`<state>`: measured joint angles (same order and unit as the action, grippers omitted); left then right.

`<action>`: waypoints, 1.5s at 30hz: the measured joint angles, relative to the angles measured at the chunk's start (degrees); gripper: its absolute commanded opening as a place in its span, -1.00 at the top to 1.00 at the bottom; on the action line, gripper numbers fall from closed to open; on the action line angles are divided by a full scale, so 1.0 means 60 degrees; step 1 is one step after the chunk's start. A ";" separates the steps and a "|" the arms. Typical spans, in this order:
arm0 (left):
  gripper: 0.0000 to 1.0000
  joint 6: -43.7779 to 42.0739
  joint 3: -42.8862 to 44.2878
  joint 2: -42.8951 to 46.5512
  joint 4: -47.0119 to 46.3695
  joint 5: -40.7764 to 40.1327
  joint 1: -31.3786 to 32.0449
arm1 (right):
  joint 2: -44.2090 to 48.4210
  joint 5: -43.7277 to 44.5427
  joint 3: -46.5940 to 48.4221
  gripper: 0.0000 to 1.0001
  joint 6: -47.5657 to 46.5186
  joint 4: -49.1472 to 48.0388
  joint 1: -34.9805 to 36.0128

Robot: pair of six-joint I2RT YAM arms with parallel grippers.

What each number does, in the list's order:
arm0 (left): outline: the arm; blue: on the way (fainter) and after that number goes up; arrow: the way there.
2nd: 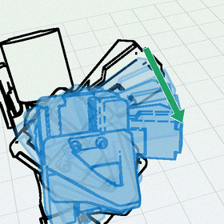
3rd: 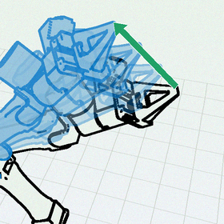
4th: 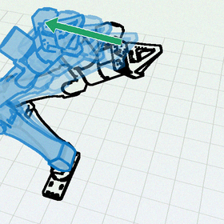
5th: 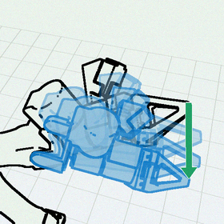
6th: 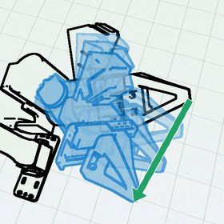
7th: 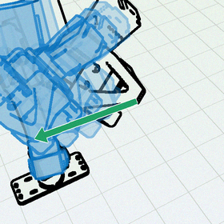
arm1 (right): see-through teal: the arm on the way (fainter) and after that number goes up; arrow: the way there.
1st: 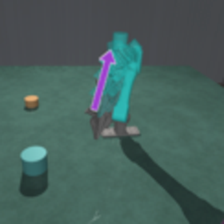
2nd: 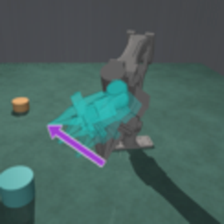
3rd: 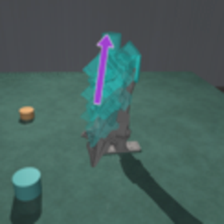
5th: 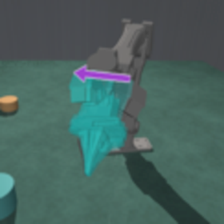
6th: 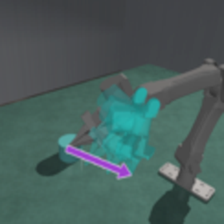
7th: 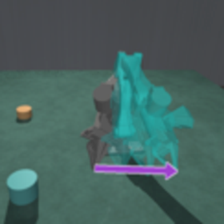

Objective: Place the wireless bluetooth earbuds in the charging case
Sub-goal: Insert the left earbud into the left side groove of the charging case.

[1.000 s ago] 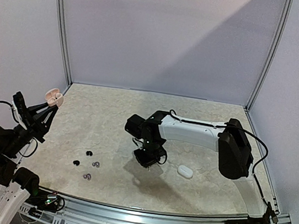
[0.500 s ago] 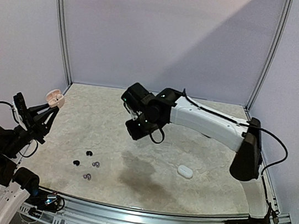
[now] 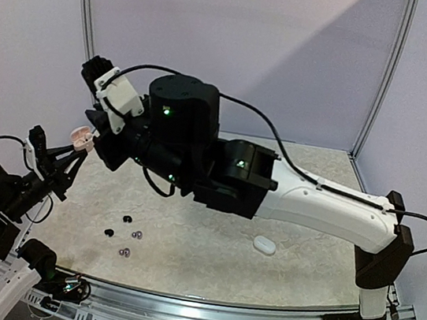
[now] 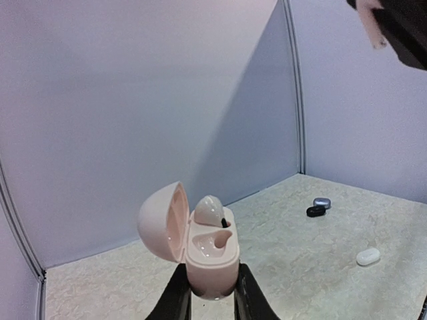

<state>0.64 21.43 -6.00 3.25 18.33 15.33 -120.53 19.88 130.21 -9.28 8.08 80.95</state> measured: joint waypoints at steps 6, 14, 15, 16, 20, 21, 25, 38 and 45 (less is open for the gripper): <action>1.00 -0.0444 0.0306 -0.0656 0.0448 -0.0273 0.0339 | -0.1282 -0.0197 0.0692 1.00 -0.0965 -0.0769 -0.0007; 1.00 -0.1228 0.0036 0.0040 0.0441 0.0102 0.0856 | -0.1993 -0.0375 0.1056 1.00 -0.1581 -0.0933 -0.0022; 1.00 -0.1304 -0.0055 0.0142 0.0423 0.0146 0.0896 | -0.1993 -0.0375 0.1056 1.00 -0.1588 -0.0947 -0.0022; 1.00 -0.1362 -0.0117 0.0189 0.0415 0.0171 0.0911 | -0.1993 -0.0375 0.1053 1.00 -0.1596 -0.1009 -0.0022; 1.00 -0.1512 -0.0171 0.0186 0.0408 0.0164 0.0922 | -0.1993 -0.0372 0.0874 1.00 -0.1606 -0.1239 -0.0022; 1.00 -0.1530 -0.0171 0.0186 0.0397 0.0164 0.0922 | -0.1993 -0.0372 0.0798 1.00 -0.1610 -0.1268 -0.0022; 1.00 -0.1537 -0.0171 0.0186 0.0357 0.0164 0.0922 | -0.1993 -0.0364 0.0474 1.00 -0.1614 -0.1348 -0.0022; 1.00 -0.1537 -0.0262 0.0189 0.0364 0.0146 0.0922 | -0.1905 0.0098 -0.0025 1.00 -0.1606 -0.1585 -0.0022; 1.00 -0.1537 -0.0266 0.0189 0.0361 0.0087 0.0922 | -0.1672 0.0386 -0.0339 1.00 -0.1523 -0.1647 -0.0022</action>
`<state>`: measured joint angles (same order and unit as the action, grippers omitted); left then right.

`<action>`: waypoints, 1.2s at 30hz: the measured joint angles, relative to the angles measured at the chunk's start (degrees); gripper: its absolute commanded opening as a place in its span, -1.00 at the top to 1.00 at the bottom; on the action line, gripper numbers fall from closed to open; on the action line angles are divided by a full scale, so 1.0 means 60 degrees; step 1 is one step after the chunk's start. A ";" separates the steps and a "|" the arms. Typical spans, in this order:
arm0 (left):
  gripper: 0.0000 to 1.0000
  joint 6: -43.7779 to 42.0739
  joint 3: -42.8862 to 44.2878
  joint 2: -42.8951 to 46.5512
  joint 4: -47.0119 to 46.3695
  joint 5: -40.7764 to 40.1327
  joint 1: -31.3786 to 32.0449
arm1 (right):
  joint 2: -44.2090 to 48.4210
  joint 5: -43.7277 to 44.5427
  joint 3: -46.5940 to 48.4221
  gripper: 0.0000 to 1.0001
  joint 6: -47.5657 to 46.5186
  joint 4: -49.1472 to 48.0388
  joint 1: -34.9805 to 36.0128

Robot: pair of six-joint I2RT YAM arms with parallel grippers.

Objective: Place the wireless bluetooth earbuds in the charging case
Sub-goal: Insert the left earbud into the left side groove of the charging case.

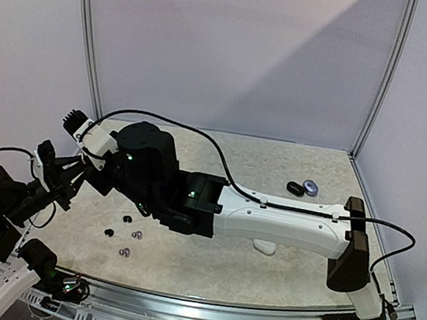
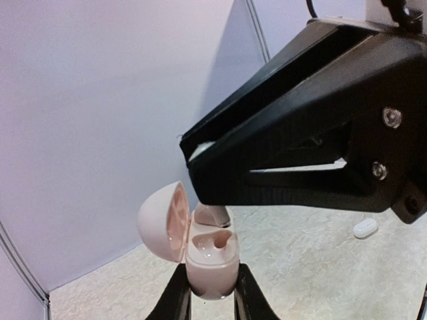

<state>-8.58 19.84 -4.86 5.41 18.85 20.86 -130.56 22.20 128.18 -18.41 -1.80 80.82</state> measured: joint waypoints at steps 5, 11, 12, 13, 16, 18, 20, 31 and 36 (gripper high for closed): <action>1.00 0.0004 0.0000 0.0000 0.0000 -0.0007 0.0000 | 0.0015 -0.0004 -0.0004 1.00 0.0106 0.0007 0.0000; 1.00 0.0004 0.0000 0.0015 -0.0004 -0.0007 0.0000 | 0.0011 0.0000 -0.0004 1.00 0.0211 0.0040 0.0000; 1.00 0.0004 0.0000 0.0018 -0.0004 -0.0007 0.0000 | 0.0011 0.0004 -0.0004 1.00 0.0222 0.0047 0.0000; 1.00 0.0004 0.0000 0.0018 -0.0004 -0.0007 0.0000 | 0.0011 0.0011 -0.0004 1.00 0.0229 0.0058 0.0000; 1.00 0.0004 -0.0004 0.0026 -0.0007 -0.0007 0.0000 | 0.0011 0.0040 0.0000 1.00 0.0226 0.0091 0.0000; 1.00 0.0004 -0.0004 0.0026 -0.0007 -0.0007 0.0000 | 0.0011 0.0044 0.0000 1.00 0.0226 0.0091 0.0000; 1.00 0.0004 -0.0004 0.0026 -0.0011 -0.0007 0.0000 | 0.0011 0.0040 -0.0004 1.00 0.0226 0.0095 0.0000; 1.00 0.0011 -0.0007 0.0080 -0.0040 -0.0011 0.0000 | -0.0109 0.0044 0.0295 1.00 0.0157 0.0379 0.0000; 1.00 0.0033 -0.0022 0.0080 -0.0033 -0.0011 0.0000 | -0.0164 0.0033 0.0302 1.00 0.0127 0.0444 0.0000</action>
<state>-8.38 19.70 -4.38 5.21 18.79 20.86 -131.55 22.39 129.99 -17.65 0.86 80.82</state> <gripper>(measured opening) 0.182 0.132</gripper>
